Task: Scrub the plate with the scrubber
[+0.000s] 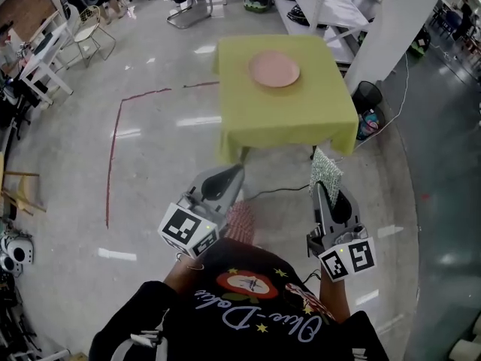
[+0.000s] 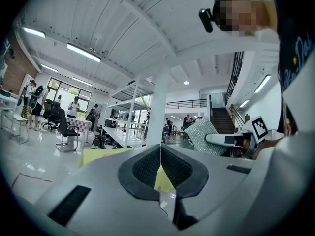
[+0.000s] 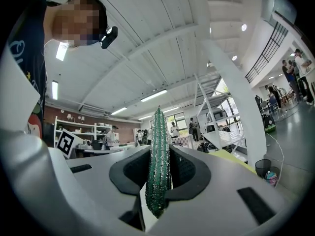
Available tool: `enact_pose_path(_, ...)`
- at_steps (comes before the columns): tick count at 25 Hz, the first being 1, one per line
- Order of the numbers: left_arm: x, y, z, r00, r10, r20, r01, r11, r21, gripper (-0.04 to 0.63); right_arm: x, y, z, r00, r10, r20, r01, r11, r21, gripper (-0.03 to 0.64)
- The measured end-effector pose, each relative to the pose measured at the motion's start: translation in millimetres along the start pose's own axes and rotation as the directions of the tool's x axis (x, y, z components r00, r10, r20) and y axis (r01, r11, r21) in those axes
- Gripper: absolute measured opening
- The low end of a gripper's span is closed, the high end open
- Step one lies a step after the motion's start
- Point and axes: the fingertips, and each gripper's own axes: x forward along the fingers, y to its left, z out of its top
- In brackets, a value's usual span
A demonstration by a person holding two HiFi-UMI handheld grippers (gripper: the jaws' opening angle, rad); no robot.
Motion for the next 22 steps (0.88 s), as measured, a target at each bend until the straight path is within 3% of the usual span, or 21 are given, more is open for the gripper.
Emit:
enact_pose_path(10, 81.1, 78.9, 1.0, 0.998, -0.061, 0.006, 0.061, 0.998, -0.006, 0.003, 86.5, -47.2, -7.6, 0.998, -0.057, -0.010, 0.056, 0.998, -0.030, 0.064)
enact_pose_path(22, 120.0, 193.6, 17.3, 0.999, -0.038, -0.004, 0.038, 0.998, -0.051, 0.003, 206.1, -55.4, -1.0, 0.996, -0.072, -0.057, 0.068, 0.996, -0.056, 0.064)
